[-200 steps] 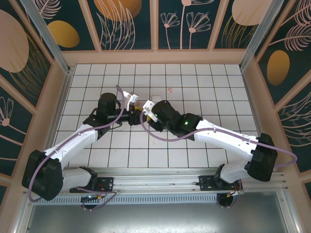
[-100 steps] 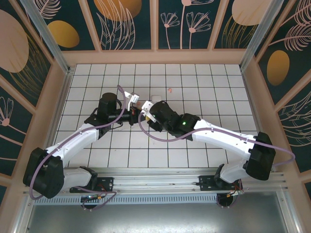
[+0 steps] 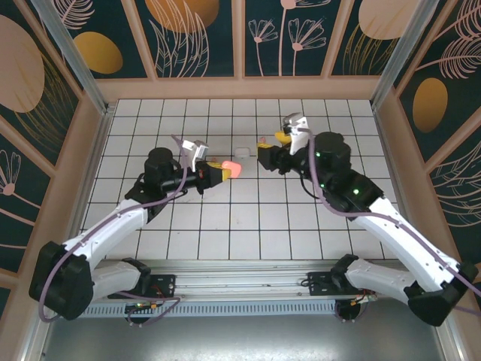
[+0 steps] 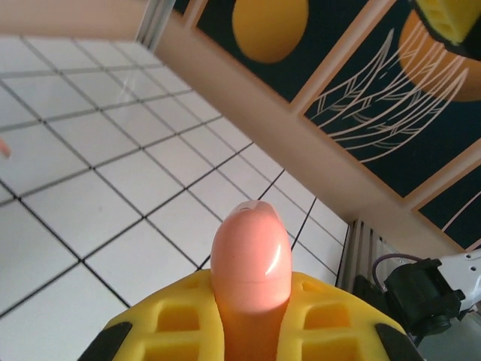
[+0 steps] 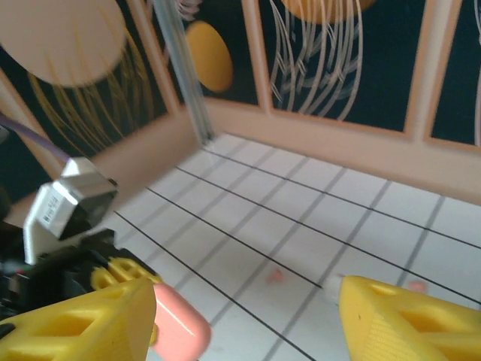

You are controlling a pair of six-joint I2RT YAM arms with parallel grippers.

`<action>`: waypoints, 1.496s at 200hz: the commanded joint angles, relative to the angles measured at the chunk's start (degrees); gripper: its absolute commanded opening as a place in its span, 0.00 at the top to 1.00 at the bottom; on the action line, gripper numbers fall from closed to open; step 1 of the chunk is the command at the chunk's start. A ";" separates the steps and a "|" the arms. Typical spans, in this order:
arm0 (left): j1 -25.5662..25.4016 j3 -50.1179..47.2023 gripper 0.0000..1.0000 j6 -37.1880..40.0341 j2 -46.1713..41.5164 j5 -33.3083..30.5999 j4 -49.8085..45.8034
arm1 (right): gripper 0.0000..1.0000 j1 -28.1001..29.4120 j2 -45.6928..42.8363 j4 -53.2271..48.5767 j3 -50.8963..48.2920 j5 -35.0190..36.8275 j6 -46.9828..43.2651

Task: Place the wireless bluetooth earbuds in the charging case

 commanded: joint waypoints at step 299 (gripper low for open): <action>0.02 -9.77 1.00 -4.75 -10.08 1.38 24.88 | 0.34 -1.38 18.19 1.30 5.29 -13.53 9.44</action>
